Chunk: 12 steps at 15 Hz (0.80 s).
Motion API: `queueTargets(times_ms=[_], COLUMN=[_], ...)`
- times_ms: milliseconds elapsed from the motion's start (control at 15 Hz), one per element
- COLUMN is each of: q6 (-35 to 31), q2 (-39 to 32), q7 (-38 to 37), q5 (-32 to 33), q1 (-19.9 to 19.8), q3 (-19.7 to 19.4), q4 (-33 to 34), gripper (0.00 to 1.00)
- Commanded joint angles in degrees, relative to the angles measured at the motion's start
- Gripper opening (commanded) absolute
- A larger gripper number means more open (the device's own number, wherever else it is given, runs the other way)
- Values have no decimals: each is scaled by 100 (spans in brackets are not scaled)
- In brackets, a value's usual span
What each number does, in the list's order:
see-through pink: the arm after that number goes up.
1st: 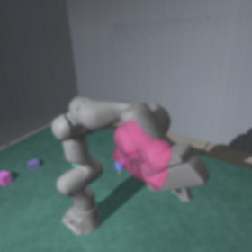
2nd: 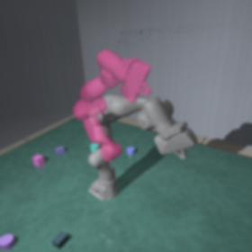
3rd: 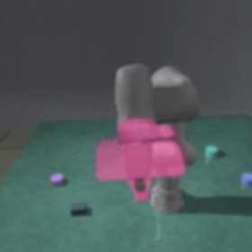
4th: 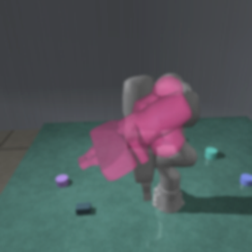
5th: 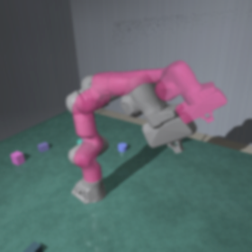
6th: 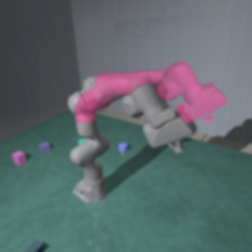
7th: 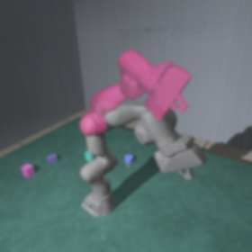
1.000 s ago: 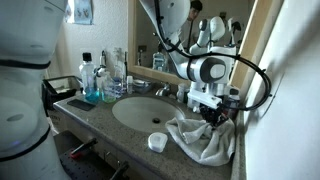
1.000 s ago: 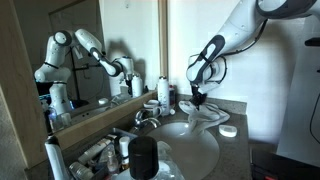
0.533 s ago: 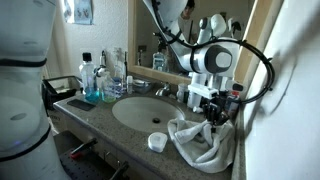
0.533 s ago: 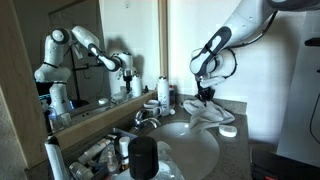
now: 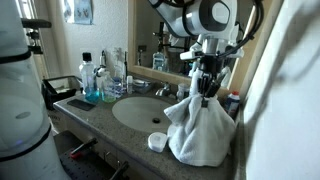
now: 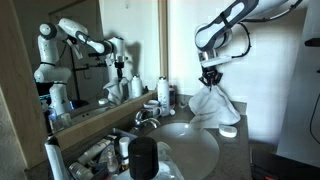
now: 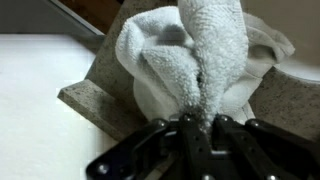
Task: Wipe the mirror with the towel
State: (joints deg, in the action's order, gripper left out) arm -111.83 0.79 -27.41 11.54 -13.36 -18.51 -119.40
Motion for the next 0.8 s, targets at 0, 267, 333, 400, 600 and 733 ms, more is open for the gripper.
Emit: queueTargets(times_ms=[0,267,333,400,600,733], q6=[221,273,365,461,500,374], q2=[974,1690,1830,1955,2189,2265], q7=[-746,-1232,-1183,-1091,-798,-713], q5=[199,162,82,-8,-254,-340], q1=[66,97,133,177,380,506], q3=[402,988,1122,1245,1540,1703], q4=[-301,-255,-225,-181,9,157], gripper=[9,9,9,9,9,8])
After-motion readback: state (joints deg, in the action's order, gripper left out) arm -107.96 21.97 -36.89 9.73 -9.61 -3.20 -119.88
